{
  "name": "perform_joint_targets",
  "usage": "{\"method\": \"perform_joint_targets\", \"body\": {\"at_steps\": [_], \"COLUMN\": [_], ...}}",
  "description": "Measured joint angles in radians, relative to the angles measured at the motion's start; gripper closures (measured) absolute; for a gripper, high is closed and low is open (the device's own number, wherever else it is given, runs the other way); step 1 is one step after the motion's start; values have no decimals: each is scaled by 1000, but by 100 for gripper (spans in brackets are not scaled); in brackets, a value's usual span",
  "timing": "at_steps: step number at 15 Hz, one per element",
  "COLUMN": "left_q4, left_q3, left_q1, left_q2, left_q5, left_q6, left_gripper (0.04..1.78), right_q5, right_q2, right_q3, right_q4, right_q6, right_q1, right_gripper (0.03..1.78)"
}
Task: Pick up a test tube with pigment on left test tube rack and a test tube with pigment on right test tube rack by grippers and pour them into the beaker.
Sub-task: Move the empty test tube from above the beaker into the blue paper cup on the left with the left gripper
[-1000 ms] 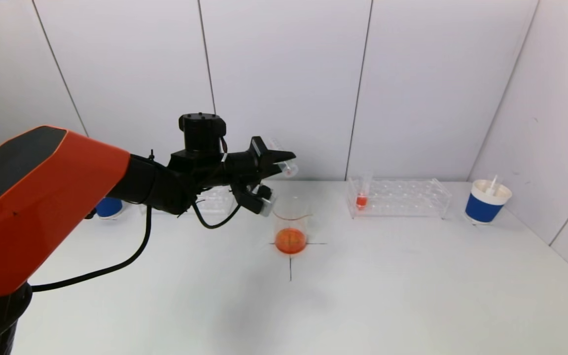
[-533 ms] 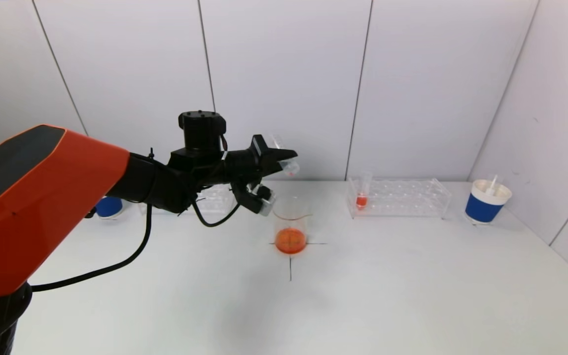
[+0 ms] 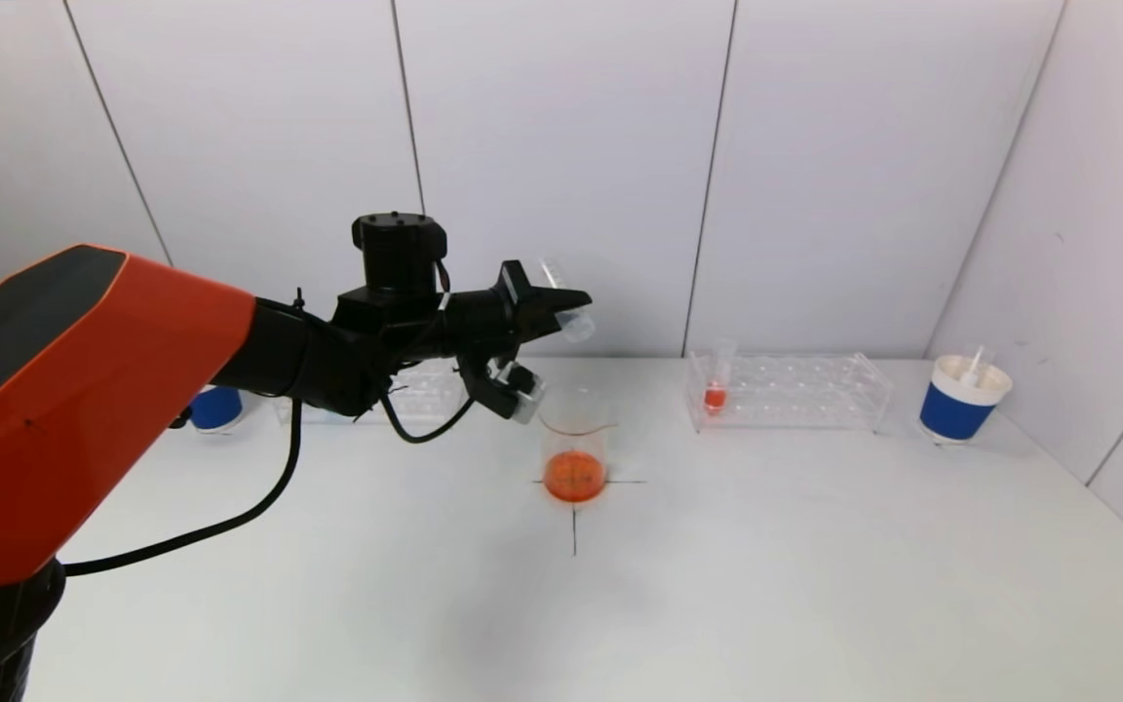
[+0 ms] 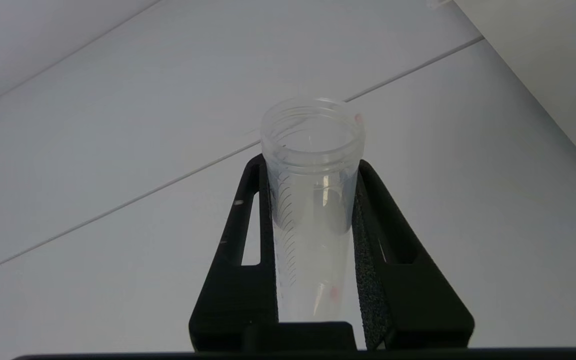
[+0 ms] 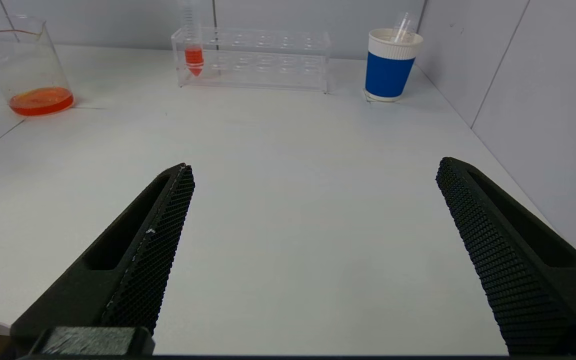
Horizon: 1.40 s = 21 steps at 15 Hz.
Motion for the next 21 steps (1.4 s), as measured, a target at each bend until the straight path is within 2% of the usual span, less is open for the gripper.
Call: {"method": "perform_joint_targets", "body": {"at_steps": [6,8,11,15,21], "left_q4": [3,-2,-45,-205,-323], "left_q3": [7,9,17,23,129], "left_q1": [0,0,0,-1,-8], "left_q2": [1,1,4,20,11], "left_q5": [2,3,13,37,178], "left_q6": [-11,-55,-194,-413,-685], "left_gripper": [137,137,137,137,137], "right_q5": [0,0,0,0,0], "right_q2": [0,0,0,0,0], "right_q3": [0,0,0,0,0], "right_q4": [0,0,0,0,0], "right_q6": [0,0,0,1,0], "right_q1": [0,0,0,0,0], "right_gripper": [5,5,5,5,5]}}
